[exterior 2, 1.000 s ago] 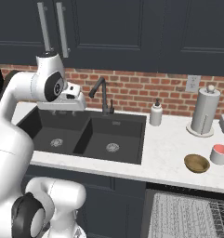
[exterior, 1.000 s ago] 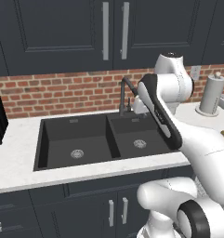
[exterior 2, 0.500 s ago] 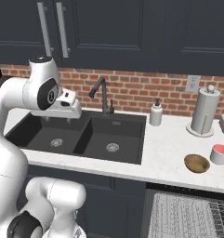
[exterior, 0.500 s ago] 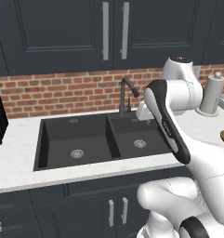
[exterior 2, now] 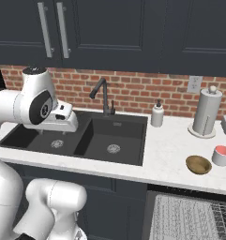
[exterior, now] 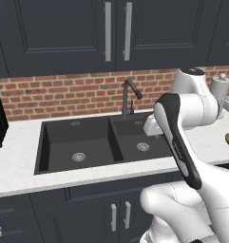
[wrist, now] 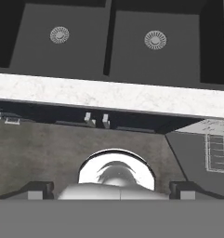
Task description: Pick up the cup and bowl from the counter, place them in the dishwasher, and close the dishwasher door.
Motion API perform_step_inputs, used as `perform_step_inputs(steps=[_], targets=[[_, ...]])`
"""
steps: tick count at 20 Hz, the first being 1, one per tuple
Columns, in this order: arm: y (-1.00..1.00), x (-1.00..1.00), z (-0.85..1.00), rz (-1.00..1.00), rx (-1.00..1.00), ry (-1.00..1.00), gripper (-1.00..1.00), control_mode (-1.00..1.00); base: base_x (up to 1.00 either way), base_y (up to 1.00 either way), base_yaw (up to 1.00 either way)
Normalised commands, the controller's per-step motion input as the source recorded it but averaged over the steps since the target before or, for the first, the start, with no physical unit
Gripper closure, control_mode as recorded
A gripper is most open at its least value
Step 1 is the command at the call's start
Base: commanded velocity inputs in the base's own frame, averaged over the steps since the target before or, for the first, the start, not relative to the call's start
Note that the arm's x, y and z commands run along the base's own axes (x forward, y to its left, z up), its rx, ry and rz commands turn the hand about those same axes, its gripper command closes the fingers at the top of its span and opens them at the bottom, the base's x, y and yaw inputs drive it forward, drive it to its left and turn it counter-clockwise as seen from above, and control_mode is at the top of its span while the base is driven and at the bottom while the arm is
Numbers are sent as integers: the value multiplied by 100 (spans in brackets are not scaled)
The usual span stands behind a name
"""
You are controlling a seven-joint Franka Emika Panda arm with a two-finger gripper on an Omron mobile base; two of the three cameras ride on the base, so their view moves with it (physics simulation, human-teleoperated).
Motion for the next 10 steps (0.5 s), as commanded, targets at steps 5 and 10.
perform_step_inputs(steps=[5,10], targets=[[0,-34,-16,0,0,7,-100,-100,0,0,0],[0,0,0,0,0,0,-100,100,4,3,-9]])
